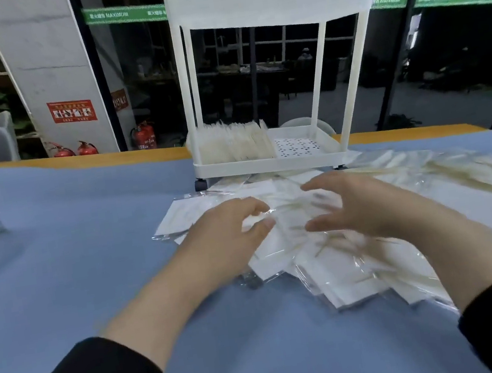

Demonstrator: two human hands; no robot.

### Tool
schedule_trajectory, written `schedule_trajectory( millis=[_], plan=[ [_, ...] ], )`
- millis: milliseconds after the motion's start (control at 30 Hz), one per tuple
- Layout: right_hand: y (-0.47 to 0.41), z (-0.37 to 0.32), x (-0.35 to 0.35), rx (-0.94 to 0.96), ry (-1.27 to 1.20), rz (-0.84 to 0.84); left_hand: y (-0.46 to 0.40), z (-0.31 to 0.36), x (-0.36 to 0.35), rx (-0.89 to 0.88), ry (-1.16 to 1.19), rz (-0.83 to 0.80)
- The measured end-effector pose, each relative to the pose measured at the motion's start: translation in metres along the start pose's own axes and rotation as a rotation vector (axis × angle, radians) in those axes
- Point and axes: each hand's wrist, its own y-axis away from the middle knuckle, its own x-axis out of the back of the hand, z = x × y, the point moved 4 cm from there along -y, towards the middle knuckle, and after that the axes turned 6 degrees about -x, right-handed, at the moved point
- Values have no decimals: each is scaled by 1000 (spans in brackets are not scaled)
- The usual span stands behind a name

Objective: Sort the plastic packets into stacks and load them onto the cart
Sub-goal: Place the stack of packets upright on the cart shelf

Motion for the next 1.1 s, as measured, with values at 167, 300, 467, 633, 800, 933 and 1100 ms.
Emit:
schedule_trajectory(
  millis=[167,300,467,633,800,933,1100],
  plan=[
    [0,7,-14,-32,14,-191,-3,-7,-9,-33,-106,-93],
    [-7,10,-20,-55,-40,-70,-2,-11,-8,-40,-6,-86],
    [-7,-2,-19,-56,166,71,-4,-15,-5,-58,78,57],
    [-8,-3,-17,-7,170,237,-4,-13,2,-89,208,168],
    [-1,-3,0,6,-79,348,-1,-9,7,-126,229,237],
    [7,-7,7,56,-366,357,0,-7,12,-137,229,287],
    [12,-18,11,145,-627,342,2,-5,20,-185,127,351]
  ],
)
